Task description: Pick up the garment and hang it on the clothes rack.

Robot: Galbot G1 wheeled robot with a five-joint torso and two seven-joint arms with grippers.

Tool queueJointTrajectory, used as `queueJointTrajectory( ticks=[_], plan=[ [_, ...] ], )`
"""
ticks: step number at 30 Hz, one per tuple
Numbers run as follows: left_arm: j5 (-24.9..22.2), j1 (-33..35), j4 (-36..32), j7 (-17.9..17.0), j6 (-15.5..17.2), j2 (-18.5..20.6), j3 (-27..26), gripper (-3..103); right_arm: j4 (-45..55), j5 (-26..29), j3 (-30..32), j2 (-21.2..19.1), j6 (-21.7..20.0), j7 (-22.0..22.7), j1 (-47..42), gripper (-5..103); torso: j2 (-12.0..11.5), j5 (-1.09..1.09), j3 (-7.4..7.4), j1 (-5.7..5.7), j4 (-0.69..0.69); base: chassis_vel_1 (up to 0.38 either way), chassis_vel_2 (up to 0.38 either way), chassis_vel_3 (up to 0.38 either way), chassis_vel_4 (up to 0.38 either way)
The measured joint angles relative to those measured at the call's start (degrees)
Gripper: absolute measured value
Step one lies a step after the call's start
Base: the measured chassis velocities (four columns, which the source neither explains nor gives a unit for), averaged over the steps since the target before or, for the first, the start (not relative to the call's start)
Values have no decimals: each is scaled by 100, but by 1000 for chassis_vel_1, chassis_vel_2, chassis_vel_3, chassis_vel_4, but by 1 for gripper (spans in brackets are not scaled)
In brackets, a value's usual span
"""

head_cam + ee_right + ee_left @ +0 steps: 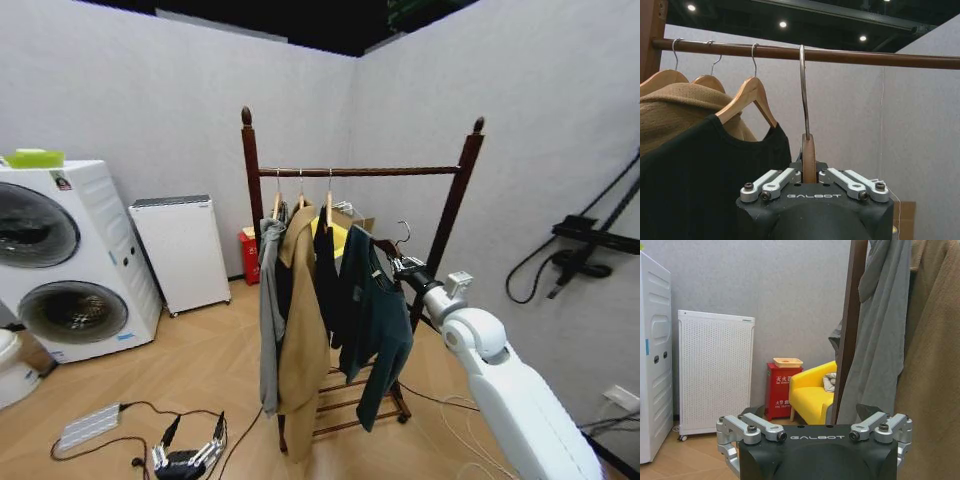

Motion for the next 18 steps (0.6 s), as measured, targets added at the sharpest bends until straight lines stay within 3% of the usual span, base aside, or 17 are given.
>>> queueJointTrajectory(
  ticks=[10, 18],
  plan=[
    [0, -1, 0, 0, 0, 0, 1, 100, 39, -125, -54, 22, -75, 104, 72, 9, -3, 1, 3, 8, 0, -166, 150, 164, -161],
    [0, -1, 0, 0, 0, 0, 1, 100, 343, -42, -141, -34, -277, 297, 278, 9, -3, 1, 1, 3, -2, -62, 52, 44, -26]
  ],
)
